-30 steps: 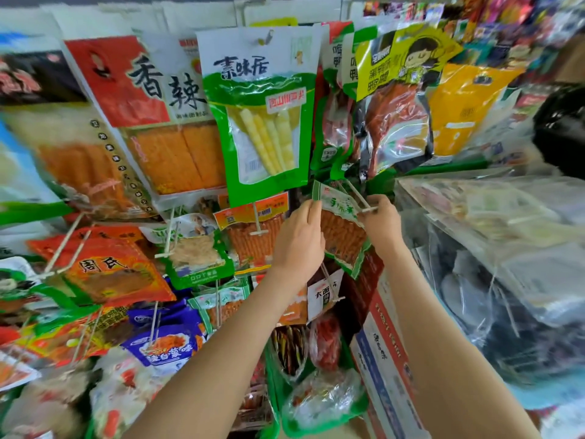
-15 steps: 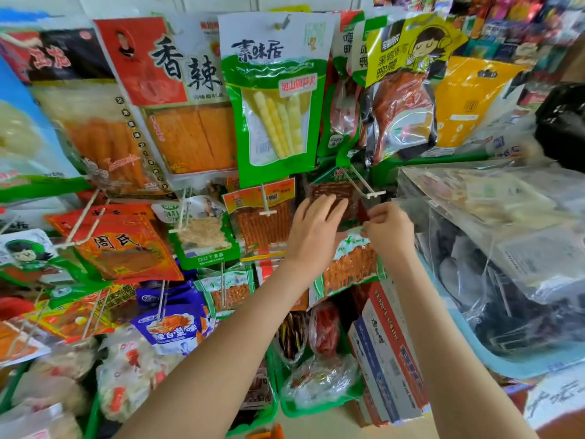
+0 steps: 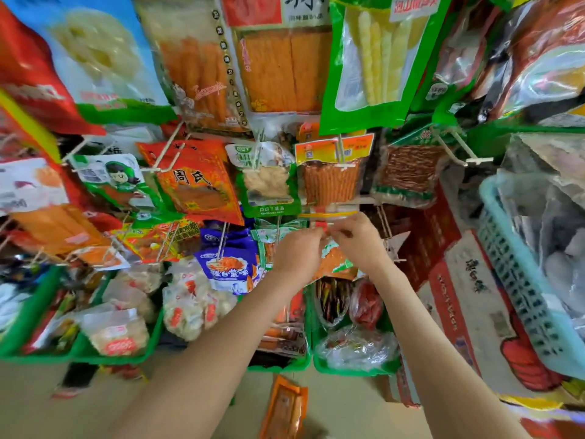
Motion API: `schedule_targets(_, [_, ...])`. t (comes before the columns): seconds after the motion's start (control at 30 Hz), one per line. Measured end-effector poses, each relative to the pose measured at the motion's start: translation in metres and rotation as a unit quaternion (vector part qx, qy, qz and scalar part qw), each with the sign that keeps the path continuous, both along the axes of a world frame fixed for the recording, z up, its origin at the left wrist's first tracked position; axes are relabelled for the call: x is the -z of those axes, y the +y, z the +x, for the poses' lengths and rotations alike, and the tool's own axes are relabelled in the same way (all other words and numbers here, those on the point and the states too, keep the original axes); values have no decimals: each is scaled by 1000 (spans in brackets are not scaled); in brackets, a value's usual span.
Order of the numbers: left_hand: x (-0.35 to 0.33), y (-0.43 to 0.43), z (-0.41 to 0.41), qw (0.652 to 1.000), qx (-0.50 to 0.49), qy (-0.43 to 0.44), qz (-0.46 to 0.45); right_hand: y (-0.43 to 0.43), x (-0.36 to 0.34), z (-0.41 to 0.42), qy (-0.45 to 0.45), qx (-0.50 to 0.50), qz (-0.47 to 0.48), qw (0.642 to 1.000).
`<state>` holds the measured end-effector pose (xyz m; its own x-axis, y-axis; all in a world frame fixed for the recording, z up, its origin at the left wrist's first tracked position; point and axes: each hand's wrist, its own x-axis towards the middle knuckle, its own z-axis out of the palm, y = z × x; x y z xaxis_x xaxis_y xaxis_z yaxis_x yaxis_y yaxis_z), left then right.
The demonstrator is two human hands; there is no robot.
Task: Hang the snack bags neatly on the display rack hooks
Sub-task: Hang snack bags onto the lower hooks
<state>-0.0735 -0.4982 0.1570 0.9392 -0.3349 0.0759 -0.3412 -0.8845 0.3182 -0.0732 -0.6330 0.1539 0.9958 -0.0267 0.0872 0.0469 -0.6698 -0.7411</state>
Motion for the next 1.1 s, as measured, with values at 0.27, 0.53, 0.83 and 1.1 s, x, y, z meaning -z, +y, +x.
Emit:
schedule_targets(0.27, [73,79,18,998,-15,55,24,69,79,13,102,-96,-13,990])
schedule_targets(0.53, [182,139,39,978,-2,181,-107,121,196,17,200,-22,47,978])
schedule_targets(0.83, [230,134,92,982,2,109,-156,127,242,70,162,77,51,983])
schedule_targets(1.1, [243,124,107,989,-4,-15,-145,119,248,82,53,70,26,996])
